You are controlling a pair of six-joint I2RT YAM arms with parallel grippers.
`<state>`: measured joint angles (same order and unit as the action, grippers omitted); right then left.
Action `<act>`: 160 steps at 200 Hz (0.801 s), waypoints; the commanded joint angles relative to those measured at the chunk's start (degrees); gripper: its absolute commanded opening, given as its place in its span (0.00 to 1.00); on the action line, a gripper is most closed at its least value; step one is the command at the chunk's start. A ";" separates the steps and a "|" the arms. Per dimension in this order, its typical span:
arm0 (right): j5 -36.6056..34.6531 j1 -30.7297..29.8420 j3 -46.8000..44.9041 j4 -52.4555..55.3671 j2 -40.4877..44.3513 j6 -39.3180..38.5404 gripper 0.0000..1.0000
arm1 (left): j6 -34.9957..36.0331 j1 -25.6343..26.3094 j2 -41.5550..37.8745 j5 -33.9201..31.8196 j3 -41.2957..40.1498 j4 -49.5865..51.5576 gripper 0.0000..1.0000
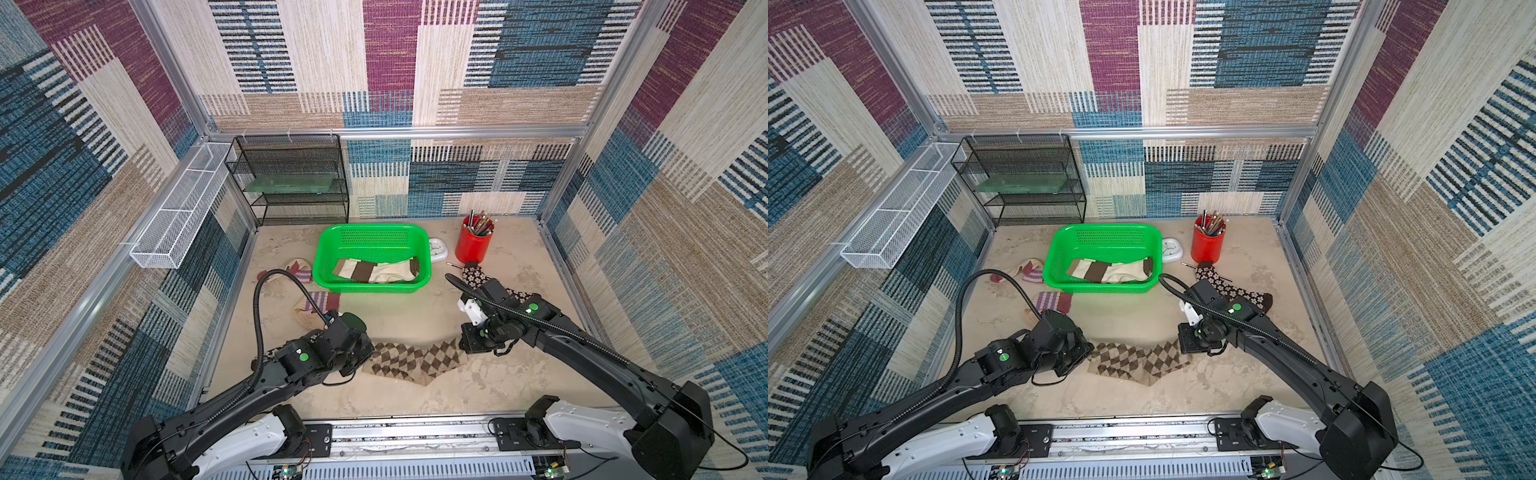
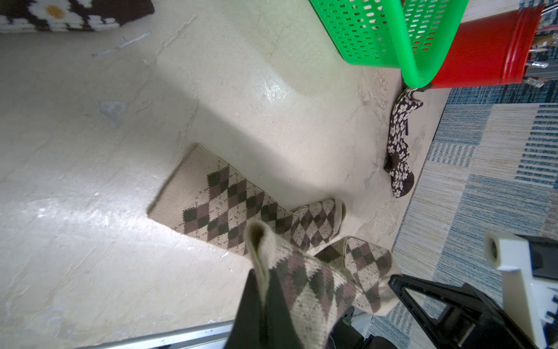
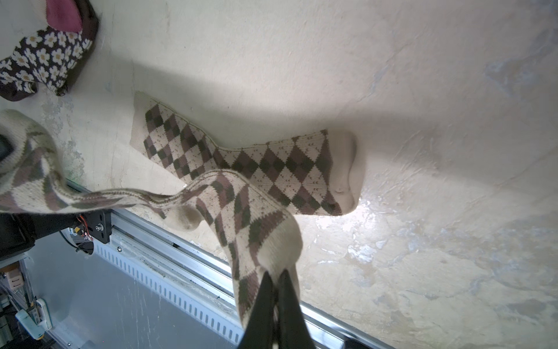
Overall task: Place the socks together as a pair
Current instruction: Flatten out the sock.
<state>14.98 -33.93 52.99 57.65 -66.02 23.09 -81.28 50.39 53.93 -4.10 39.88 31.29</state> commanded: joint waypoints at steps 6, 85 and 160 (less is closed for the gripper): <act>-0.89 0.52 0.24 1.93 -0.11 -0.25 0.04 | -1.99 1.04 1.24 -0.97 -0.06 0.71 0.00; -6.72 1.24 -1.42 -6.56 -7.13 -1.75 0.11 | -2.10 1.54 6.01 -4.63 -4.66 -4.74 0.00; -9.95 1.68 -5.58 -15.43 -11.12 -1.35 0.58 | -1.16 0.69 7.83 -10.86 -9.04 -8.92 0.38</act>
<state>6.90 -32.49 47.46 46.78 -76.47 21.12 -82.30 51.59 62.72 -10.11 31.90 23.51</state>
